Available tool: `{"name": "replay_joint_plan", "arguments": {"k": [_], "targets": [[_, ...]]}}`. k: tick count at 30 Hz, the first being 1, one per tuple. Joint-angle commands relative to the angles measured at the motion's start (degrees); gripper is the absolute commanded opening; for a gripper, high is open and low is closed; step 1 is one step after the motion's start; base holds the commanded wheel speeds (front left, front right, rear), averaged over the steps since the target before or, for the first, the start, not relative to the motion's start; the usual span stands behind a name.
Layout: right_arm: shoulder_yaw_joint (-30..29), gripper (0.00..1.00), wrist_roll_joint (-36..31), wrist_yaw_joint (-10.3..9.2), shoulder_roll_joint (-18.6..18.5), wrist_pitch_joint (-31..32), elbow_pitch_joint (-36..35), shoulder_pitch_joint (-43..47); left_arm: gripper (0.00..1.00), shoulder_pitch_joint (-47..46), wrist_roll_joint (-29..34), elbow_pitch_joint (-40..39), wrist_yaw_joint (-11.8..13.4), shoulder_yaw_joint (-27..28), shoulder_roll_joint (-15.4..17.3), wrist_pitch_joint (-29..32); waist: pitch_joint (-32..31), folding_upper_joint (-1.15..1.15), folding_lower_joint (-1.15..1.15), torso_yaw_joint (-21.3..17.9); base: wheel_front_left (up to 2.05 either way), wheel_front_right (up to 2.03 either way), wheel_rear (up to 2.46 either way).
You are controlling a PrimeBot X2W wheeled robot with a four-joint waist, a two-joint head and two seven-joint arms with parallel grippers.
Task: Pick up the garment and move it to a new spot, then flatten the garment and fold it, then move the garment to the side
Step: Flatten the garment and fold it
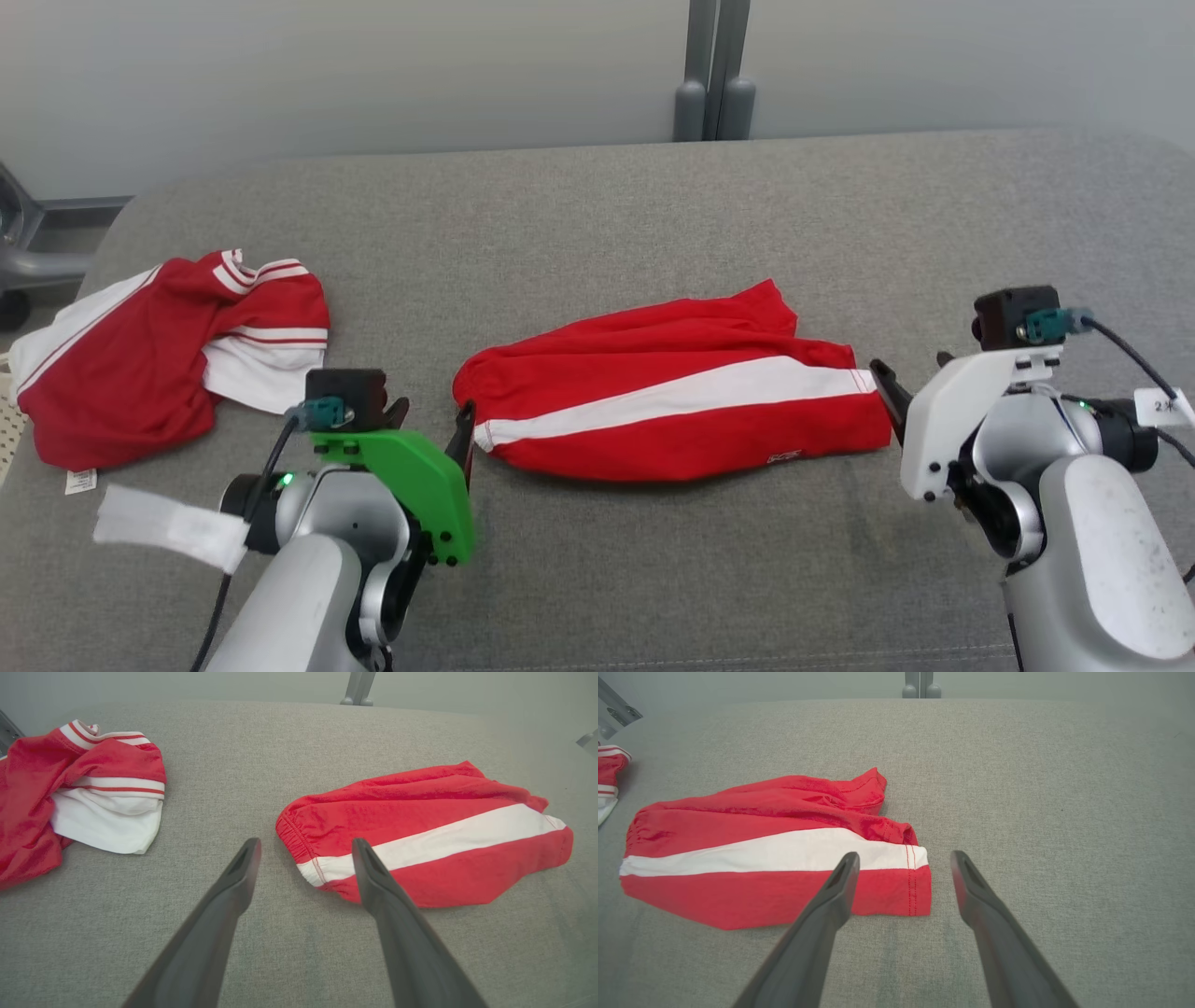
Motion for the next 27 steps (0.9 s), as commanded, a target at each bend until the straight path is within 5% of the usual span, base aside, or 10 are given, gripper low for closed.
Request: {"name": "replay_joint_plan", "arguments": {"k": [1, 11, 27], "targets": [[0.2, 1.0, 0.2, -0.02, -0.8, 2.3, 0.7, -2.4, 1.0, -2.6, 1.1, 1.1, 0.8, -1.0, -0.5, 2.3, 3.4, 0.0, 0.0, 0.4, 0.0, 0.0, 0.0], [0.5, 1.0, 0.3, -0.02, -3.6, 9.1, 6.8, -10.2, 1.0, -9.6, 1.8, 7.1, 2.0, -4.4, -3.1, 11.0, 7.6, 0.0, 0.0, 1.5, 0.0, 0.0, 0.0], [-0.3, 1.0, -0.6, -0.02, -4.0, 9.0, 12.2, -14.3, 0.98, -14.3, -0.4, 13.5, 2.8, -5.0, -5.5, 12.2, 10.2, 0.0, 0.0, 0.8, 0.0, 0.0, 0.0]]}}
